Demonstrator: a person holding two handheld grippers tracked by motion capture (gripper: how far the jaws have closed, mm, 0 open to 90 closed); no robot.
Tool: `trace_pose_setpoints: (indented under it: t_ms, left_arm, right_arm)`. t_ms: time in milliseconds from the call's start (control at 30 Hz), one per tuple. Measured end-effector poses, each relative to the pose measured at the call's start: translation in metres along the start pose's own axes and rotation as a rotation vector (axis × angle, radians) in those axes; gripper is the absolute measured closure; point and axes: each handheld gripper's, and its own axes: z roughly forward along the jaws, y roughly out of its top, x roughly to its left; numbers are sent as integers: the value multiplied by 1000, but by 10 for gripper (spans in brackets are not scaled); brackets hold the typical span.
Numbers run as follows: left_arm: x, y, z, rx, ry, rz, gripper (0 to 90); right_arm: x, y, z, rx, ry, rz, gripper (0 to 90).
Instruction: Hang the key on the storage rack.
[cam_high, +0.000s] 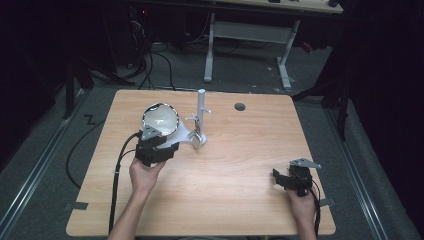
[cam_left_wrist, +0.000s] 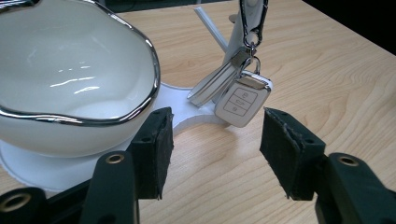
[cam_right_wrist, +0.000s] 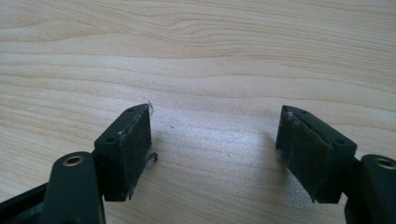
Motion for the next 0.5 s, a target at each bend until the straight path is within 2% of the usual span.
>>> trace_pose_setpoints:
  t_ms: [100, 500]
  left_arm:
    - [2, -3, -2, -5, 1, -12, 440]
    - [6, -7, -12, -20, 11, -21, 437]
  right_arm:
    - [0, 0, 0, 0, 0, 0, 269]
    - [0, 0, 0, 0, 0, 0, 269]
